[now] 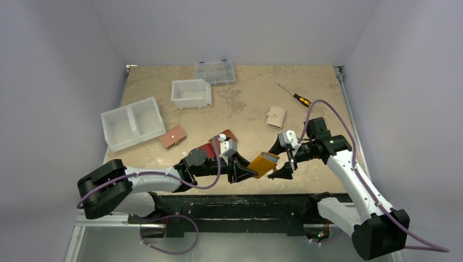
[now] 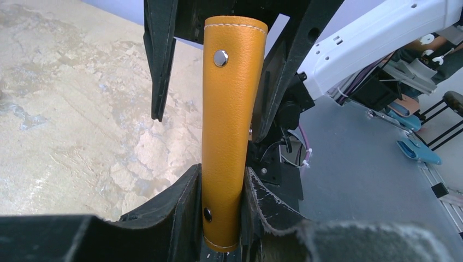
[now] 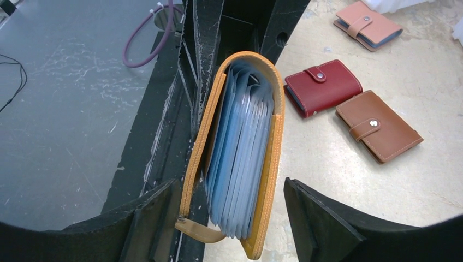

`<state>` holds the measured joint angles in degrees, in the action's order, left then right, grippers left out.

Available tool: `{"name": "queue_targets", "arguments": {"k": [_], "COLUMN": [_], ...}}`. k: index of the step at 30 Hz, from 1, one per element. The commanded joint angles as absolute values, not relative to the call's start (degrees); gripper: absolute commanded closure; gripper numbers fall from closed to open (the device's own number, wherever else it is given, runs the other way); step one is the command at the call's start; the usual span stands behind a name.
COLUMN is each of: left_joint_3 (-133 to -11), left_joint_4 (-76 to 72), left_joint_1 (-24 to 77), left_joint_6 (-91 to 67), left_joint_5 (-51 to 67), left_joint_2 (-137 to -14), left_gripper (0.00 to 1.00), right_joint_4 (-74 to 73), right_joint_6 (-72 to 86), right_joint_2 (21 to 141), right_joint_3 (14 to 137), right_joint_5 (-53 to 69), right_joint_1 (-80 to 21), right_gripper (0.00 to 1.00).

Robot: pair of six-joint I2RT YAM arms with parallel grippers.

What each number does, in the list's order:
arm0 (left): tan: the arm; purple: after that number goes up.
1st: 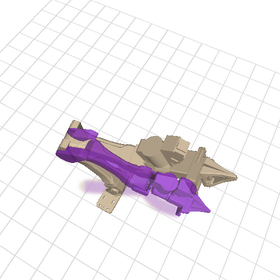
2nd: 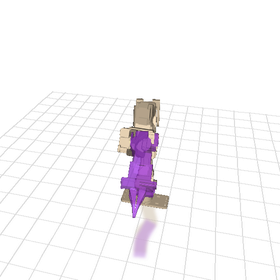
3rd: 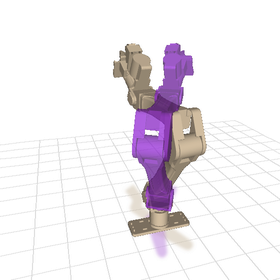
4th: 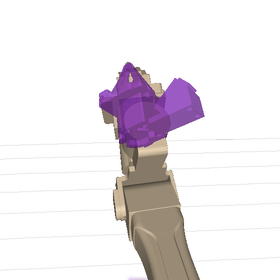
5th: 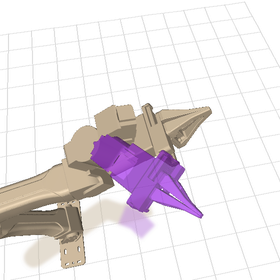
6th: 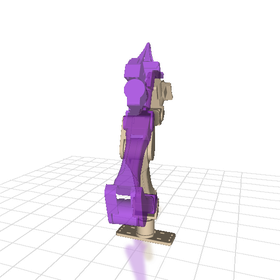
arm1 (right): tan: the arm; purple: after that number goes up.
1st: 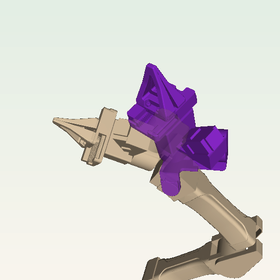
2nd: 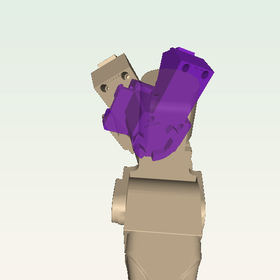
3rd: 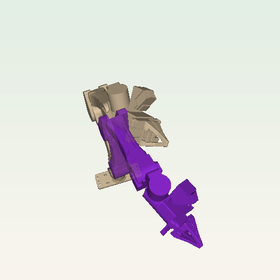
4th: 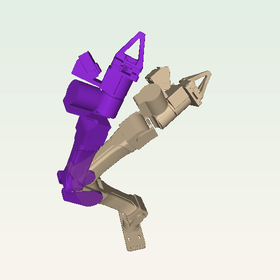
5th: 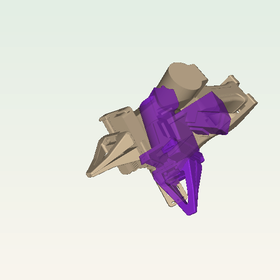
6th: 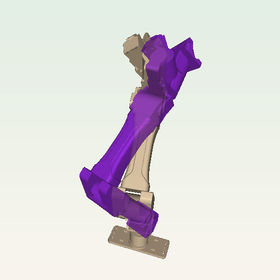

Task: Take the credit cards out of the card holder
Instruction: Open the card holder.

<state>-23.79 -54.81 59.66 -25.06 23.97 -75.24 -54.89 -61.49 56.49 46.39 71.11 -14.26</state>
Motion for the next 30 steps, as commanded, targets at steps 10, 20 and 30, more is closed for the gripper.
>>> {"name": "queue_targets", "arguments": {"k": [10,20,30], "left_joint_3": [-28.17,-30.25,-29.30], "left_joint_4": [-60.22,-58.89,-47.14], "left_joint_1": [56.61,55.35,53.45], "left_joint_6": [-28.88,-30.77,-29.85], "left_joint_5": [30.95,33.66,15.36], "left_joint_2": [-73.31,-74.70,-67.58], "left_gripper": [1.00,1.00,0.42], "right_joint_4": [-57.91,-58.30,-54.17], "right_joint_6": [-65.13,-65.35,-58.00], "right_joint_2": [56.41,56.43,56.07], "right_joint_3": [47.37,47.65,48.99], "right_joint_5": [74.39,74.88,73.45], "right_joint_1": [-14.59,-14.58,-14.59], "right_gripper": [0.46,0.79,1.00]}}
